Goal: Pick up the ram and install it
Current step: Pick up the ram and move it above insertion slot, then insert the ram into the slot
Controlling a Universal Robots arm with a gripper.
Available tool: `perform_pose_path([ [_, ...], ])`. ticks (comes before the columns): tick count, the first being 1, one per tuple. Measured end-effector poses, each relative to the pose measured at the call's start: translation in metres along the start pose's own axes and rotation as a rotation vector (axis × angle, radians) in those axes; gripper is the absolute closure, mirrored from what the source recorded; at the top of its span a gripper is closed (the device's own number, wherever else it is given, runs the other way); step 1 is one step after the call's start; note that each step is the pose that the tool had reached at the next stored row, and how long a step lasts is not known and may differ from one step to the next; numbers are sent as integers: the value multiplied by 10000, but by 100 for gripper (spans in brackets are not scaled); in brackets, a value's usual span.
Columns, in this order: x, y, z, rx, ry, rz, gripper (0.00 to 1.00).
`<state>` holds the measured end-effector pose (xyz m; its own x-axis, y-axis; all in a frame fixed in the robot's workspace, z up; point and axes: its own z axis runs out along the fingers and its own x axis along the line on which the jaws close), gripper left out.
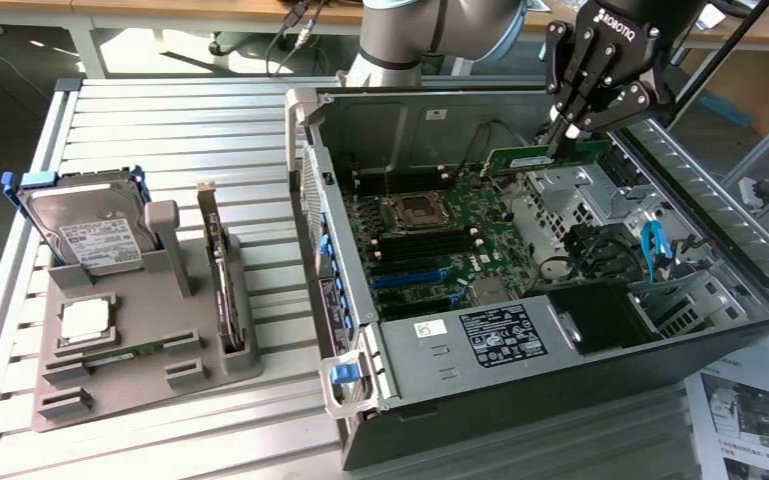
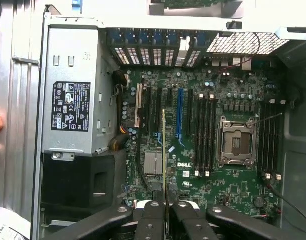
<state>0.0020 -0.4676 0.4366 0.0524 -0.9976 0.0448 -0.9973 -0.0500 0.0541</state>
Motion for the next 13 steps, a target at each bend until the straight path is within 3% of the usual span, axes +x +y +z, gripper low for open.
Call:
perform_pose_path([
  [8, 0, 0, 0, 0, 0, 0, 87],
  [13, -3, -4, 74, 0, 1, 0, 87],
])
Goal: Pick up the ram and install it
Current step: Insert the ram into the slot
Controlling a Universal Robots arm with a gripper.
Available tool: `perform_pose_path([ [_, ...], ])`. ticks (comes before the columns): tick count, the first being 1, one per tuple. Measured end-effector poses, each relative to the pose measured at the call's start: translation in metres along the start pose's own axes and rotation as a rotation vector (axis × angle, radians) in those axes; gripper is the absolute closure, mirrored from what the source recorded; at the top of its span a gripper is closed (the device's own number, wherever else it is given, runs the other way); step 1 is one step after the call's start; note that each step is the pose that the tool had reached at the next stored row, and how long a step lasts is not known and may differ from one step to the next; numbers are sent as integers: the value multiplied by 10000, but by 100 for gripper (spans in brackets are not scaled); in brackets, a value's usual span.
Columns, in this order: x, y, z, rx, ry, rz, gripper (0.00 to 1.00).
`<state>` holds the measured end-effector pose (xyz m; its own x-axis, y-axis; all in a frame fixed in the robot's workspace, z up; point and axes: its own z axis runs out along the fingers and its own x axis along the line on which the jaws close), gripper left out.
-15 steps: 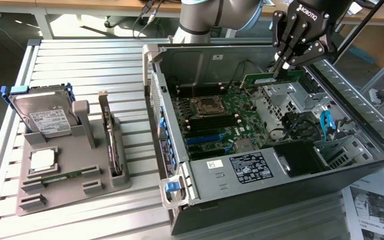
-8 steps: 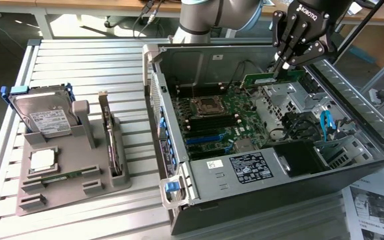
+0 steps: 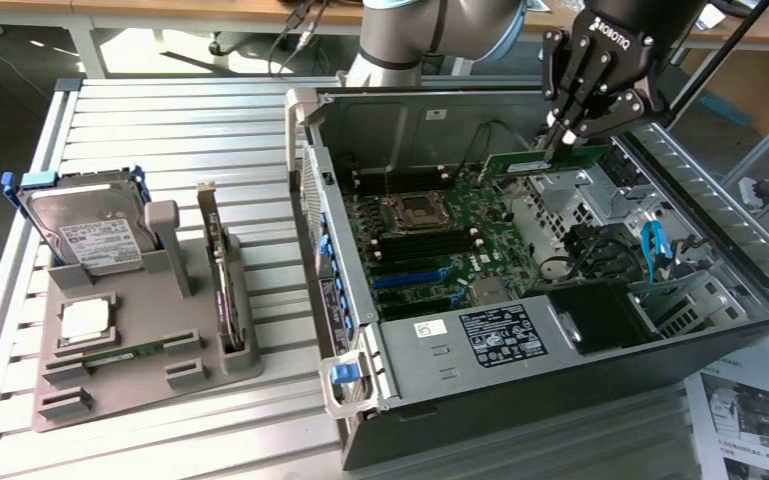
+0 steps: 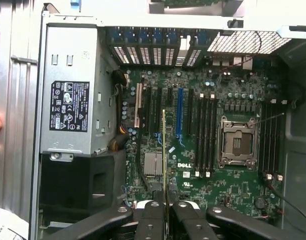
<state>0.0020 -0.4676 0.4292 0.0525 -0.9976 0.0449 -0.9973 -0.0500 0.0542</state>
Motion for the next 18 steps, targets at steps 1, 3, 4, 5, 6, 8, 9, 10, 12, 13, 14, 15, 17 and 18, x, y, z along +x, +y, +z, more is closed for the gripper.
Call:
perform_pose_path([
  [1, -1, -1, 21, 0, 0, 1, 87],
  [3, -4, -5, 84, -2, -1, 0, 87],
  [4, -5, -6, 109, -2, 0, 0, 87],
  [5, -6, -7, 128, -3, 0, 0, 87],
  [6, -7, -8, 147, -4, 0, 0, 87],
  [8, -8, -10, 181, -5, -1, 0, 87],
  [9, -9, -11, 211, -6, -1, 0, 87],
  [10, -10, -13, 233, -6, -1, 0, 87],
  [12, -12, -15, 270, -6, -1, 0, 87],
  [13, -13, -16, 288, -6, -1, 0, 87],
  [14, -14, -17, 311, -7, -1, 0, 87],
  [15, -15, -18, 333, -6, -1, 0, 87],
  [17, -18, -22, 396, -6, -3, -1, 87],
  [18, -19, -23, 416, -6, -3, 0, 87],
])
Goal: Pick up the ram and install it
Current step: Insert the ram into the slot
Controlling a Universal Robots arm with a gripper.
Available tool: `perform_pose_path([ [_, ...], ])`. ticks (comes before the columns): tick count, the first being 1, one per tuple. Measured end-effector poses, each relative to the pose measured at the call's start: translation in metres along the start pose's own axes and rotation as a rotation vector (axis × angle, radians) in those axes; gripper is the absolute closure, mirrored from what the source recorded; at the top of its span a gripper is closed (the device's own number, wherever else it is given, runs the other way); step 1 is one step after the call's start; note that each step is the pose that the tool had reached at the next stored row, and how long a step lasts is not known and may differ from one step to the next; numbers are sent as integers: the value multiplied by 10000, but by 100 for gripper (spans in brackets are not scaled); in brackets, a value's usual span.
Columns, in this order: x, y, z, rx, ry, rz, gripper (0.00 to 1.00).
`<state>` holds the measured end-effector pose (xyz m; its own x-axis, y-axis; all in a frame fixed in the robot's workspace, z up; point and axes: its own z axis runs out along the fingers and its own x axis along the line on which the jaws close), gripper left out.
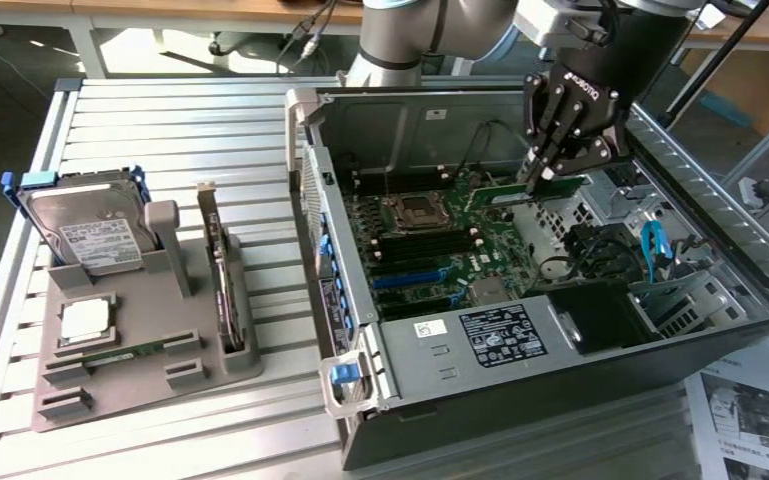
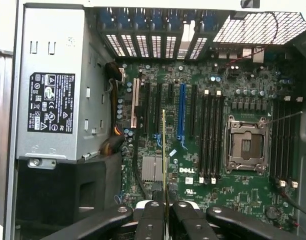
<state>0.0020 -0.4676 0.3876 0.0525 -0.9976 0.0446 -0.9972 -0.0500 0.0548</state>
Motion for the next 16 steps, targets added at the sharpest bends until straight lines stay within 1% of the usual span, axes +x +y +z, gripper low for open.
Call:
perform_pose_path([
  [4, -4, -5, 86, 0, -5, 0, 87],
  [5, -5, -6, 110, 0, -27, -2, 87],
  [6, -6, -7, 128, 2, -72, -4, 87],
  [7, -7, -8, 151, 4, -86, -5, 87],
  [16, -16, -19, 333, 4, -94, -6, 87],
])
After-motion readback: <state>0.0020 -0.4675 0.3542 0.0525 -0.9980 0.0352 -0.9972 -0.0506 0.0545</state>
